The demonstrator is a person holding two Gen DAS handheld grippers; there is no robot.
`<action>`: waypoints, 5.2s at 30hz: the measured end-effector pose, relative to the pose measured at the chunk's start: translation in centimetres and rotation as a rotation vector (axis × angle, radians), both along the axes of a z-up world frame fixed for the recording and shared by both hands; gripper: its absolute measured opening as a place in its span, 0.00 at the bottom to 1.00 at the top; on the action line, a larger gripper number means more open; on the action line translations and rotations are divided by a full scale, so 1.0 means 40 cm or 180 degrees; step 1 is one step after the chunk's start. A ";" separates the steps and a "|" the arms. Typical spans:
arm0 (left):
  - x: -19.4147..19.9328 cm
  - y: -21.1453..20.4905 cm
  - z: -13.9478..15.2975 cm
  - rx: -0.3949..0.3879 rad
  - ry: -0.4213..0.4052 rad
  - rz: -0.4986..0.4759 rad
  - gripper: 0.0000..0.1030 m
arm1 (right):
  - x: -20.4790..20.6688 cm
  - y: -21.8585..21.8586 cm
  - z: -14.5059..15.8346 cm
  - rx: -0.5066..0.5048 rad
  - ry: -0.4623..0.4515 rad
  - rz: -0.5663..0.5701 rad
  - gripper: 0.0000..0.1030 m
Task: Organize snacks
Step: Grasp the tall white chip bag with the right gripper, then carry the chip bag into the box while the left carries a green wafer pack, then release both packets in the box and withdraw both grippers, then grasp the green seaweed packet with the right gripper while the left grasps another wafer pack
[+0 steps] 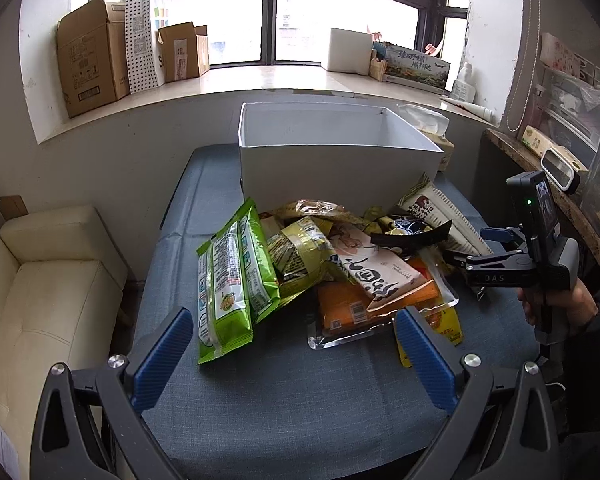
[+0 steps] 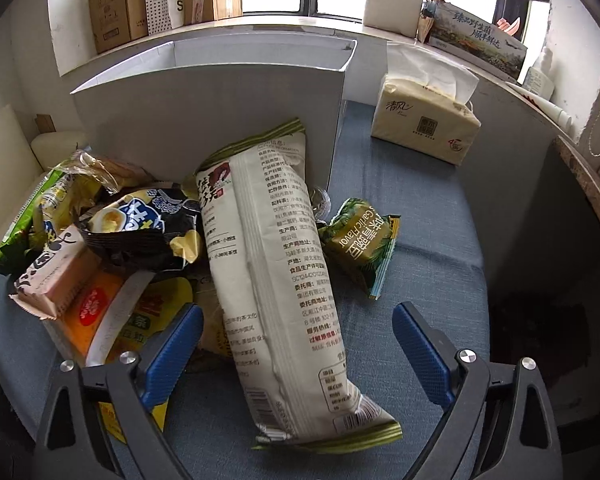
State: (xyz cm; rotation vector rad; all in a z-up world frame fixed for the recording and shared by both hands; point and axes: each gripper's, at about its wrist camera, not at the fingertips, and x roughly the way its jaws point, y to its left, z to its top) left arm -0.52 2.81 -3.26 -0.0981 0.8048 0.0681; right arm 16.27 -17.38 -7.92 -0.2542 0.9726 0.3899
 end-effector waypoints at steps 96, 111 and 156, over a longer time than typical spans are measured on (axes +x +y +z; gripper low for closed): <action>0.459 0.108 0.149 -0.0272 -0.0564 -0.0140 1.00 | 0.193 -0.002 0.390 0.1390 -0.0787 -0.0278 1.00; 0.115 0.055 0.024 -0.0406 -0.0484 -0.0184 1.00 | -0.159 -0.063 0.153 0.1541 -0.0254 -0.0385 1.00; 0.150 0.154 -0.128 -0.0781 0.0018 0.0220 1.00 | -0.002 -0.164 0.066 0.1464 -0.0155 0.0107 0.44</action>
